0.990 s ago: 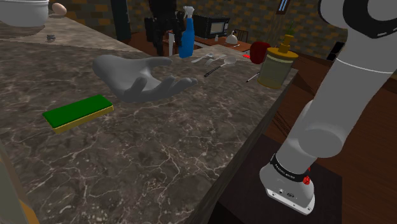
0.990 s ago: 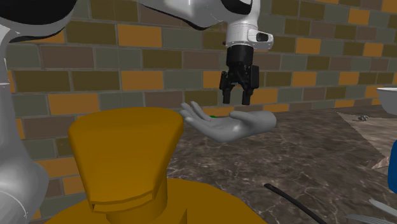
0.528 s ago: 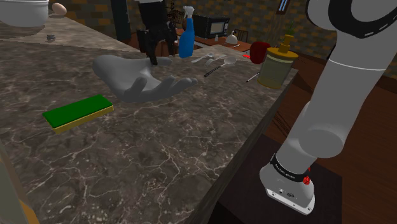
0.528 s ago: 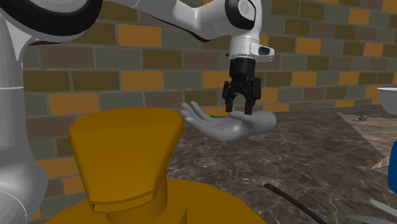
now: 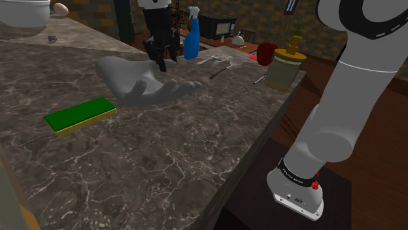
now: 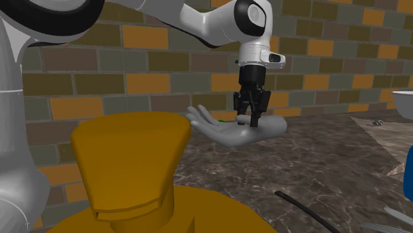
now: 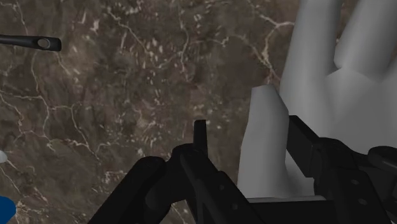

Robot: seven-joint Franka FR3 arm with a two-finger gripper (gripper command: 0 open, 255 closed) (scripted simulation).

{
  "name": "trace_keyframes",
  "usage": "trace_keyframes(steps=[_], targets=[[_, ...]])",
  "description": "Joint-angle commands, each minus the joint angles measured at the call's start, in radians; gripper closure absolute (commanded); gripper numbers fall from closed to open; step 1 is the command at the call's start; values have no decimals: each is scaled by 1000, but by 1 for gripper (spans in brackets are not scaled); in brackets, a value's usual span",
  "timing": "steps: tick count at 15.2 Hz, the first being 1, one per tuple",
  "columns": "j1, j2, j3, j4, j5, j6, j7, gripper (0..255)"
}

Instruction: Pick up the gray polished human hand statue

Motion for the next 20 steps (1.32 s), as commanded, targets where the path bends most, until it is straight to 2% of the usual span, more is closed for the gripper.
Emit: trace_keyframes(steps=[1, 5, 20], targets=[[1, 1, 1, -2, 0, 0, 1, 255], [2, 4, 1, 2, 0, -1, 2, 255], [23, 73, 10, 297, -26, -232, 1, 255]])
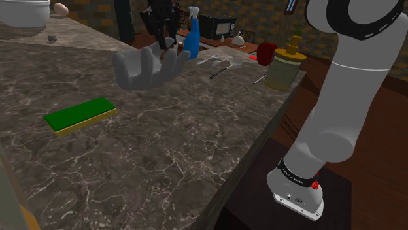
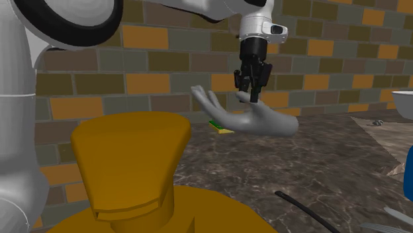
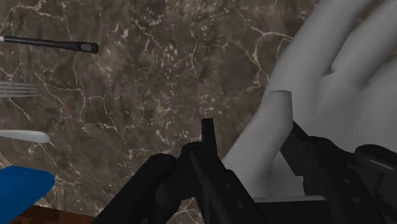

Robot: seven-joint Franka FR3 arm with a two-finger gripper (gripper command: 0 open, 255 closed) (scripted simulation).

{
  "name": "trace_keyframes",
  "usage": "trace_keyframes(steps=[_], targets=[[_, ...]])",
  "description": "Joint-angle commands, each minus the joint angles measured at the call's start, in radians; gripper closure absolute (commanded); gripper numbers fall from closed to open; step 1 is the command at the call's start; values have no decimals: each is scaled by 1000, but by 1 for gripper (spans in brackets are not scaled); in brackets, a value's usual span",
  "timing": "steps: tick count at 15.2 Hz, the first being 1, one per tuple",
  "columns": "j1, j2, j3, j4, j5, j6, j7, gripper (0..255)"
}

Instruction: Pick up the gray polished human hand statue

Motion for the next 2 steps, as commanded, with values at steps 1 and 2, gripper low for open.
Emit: trace_keyframes(steps=[1, 2], targets=[[2, 5, 1, 25, -2, -17, 0, 255], [2, 5, 1, 25, -2, -18, 0, 255]])
